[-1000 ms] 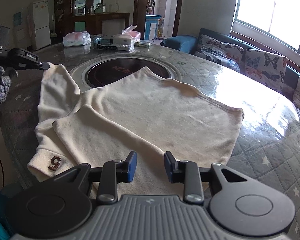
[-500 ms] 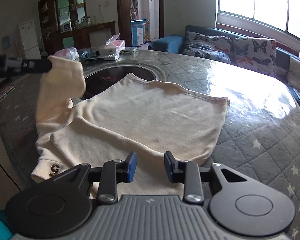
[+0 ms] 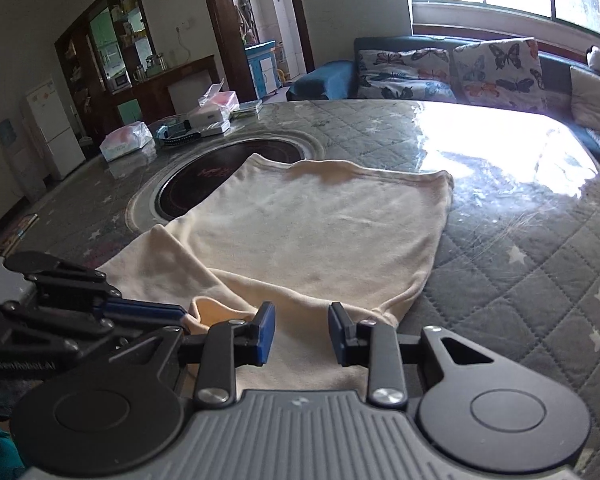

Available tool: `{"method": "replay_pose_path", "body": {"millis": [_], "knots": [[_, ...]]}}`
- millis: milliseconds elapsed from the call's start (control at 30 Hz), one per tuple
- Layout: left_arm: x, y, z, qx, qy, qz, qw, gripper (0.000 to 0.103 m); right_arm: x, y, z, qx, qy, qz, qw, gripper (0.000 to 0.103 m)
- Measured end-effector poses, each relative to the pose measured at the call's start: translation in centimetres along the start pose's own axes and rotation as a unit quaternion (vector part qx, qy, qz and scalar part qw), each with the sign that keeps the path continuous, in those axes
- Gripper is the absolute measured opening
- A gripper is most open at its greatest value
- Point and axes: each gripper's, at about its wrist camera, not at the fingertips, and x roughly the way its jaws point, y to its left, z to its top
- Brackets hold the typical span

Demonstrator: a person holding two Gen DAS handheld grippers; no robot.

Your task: Fold clothes

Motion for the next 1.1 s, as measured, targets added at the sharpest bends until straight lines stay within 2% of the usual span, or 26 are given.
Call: {"method": "replay_pose_path", "body": {"millis": [67,200,233,333,500,567,700,833,1100], "knots": [[-0.9,0.6,0.0,0.003,-0.008,0.014,0.9999,0.034,0.4,0.3,0.0,0.001,0.008,0.013,1.0,0.029],[-3.3,2.8,0.0,-0.005,-0.023,0.06,0.9979,0.04,1.4,1.1,-0.1,-0.001,0.026,0.037,0.999,0.029],[-4.0,3.4,-0.1,-0.006,-0.028,0.075,0.9967,0.044,1.6,1.3,-0.1,0.001,0.029,0.043,0.999,0.029],[-5.8,5.6,-0.8,-0.021,-0.037,0.12,0.9919,0.046,1.8,1.5,-0.4,0.007,0.041,0.061,0.997,0.029],[-7.2,8.3,-2.5,-0.047,-0.022,0.163,0.9852,0.049,2.2,2.1,-1.1,0.002,0.069,0.067,0.995,0.029],[-7.3,8.7,-3.1,-0.053,-0.015,0.168,0.9842,0.049,2.4,2.3,-1.3,0.001,0.078,0.07,0.995,0.027],[-6.9,8.8,-3.9,-0.055,-0.007,0.167,0.9844,0.05,2.5,3.3,-1.1,-0.009,0.076,0.07,0.995,0.006],[-6.5,8.6,-4.1,-0.051,-0.011,0.161,0.9855,0.05,1.5,4.1,-0.1,-0.029,0.05,0.059,0.997,0.004],[-6.1,8.3,-4.4,-0.03,-0.012,0.153,0.9876,0.049,-2.6,5.3,3.3,-0.075,-0.032,0.029,0.996,0.003]]}}
